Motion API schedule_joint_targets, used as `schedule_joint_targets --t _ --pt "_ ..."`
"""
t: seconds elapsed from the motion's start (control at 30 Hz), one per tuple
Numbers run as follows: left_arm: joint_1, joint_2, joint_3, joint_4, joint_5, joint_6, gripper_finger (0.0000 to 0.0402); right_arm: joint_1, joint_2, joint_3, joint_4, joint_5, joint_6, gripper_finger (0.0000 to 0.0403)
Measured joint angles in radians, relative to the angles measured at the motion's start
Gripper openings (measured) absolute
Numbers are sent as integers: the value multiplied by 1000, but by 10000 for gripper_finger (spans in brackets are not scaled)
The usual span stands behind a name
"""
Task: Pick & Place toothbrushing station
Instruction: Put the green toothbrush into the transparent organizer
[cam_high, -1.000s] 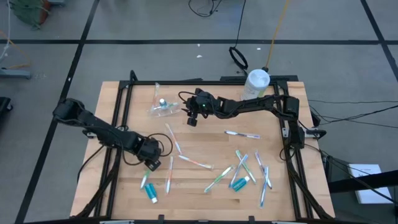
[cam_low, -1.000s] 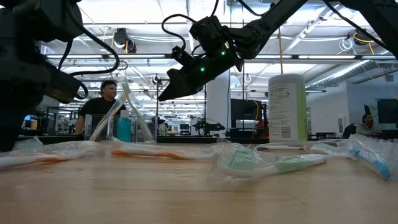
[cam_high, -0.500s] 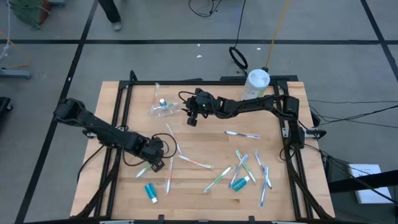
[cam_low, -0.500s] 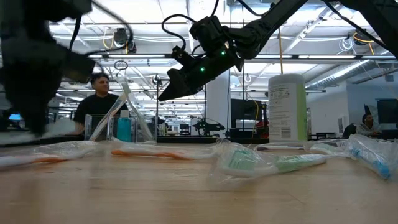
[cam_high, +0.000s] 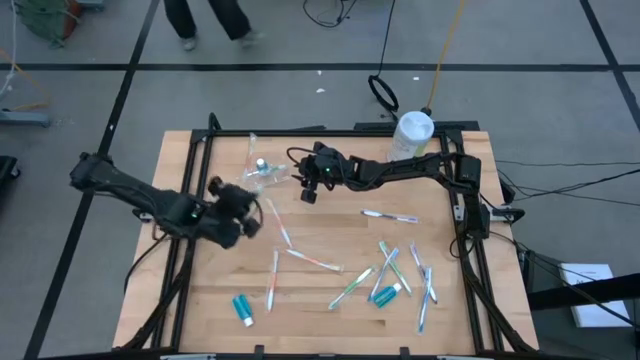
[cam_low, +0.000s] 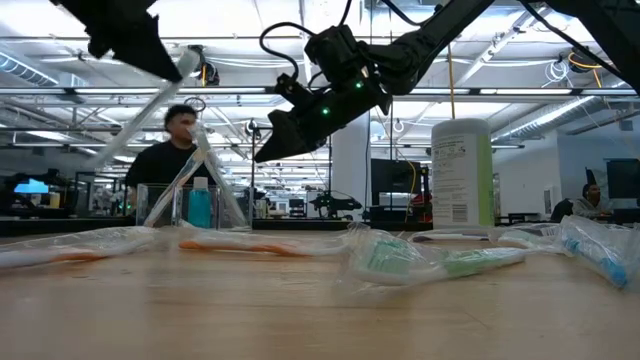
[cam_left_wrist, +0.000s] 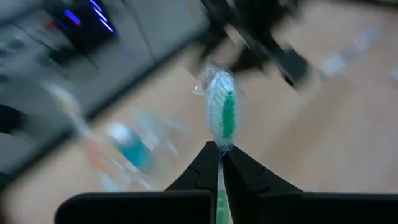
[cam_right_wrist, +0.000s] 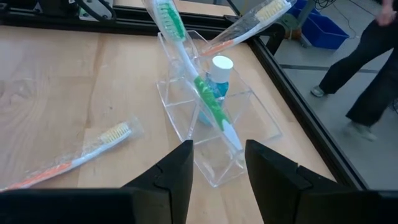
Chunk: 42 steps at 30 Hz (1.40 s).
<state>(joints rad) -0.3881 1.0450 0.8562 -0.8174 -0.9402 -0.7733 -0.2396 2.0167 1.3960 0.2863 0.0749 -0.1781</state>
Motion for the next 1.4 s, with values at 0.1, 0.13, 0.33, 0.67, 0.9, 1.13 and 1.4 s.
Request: schedule_joint_targets --t 0.1,0.13,0.33,0.67,0.9,1.13,1.4 --pt "26 -67 0 3 -150 52 15 5 0 0 0 -1 1 141" --pt "38 -84 0 3 -203 62 12 6 0 0 0 -1 1 141" --pt "146 -143 -27 3 -432 -15 13 8 0 0 0 -2 2 141" --pt "323 -148 -209 197 -474 -78 9 8 0 0 9 -1 2 141" --pt "438 -140 -305 535 -374 129 7 8 0 0 54 -2 2 141" --pt "545 -96 -443 783 -304 193 6 8 0 0 52 -2 2 141" --pt "597 -58 -482 819 -114 202 29 8 0 0 48 -2 2 141"
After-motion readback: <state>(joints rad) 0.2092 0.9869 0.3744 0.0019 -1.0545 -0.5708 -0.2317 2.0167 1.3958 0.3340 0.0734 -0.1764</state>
